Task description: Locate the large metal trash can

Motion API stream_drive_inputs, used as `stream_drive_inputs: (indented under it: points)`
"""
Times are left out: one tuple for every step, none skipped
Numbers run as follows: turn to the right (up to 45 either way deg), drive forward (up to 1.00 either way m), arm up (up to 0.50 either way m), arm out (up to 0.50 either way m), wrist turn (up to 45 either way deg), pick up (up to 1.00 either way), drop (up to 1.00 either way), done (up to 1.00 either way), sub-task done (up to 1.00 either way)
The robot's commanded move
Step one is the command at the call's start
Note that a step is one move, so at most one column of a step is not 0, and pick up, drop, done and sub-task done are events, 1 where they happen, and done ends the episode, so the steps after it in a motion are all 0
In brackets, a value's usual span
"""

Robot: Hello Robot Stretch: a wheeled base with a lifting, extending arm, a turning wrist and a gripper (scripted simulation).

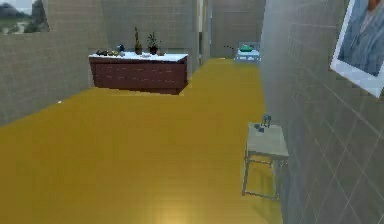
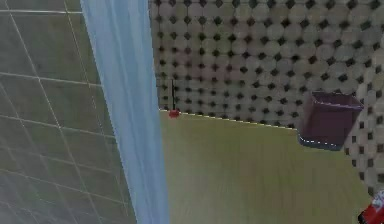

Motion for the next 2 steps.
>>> stream_drive_inputs:
  points:
    - [0.0,1.0,0.0,0.0,0.0,0.0,0.0,0.0,0.0]
    - [3.0,0.0,0.0,0.0,0.0,0.0,0.0,0.0,0.0]
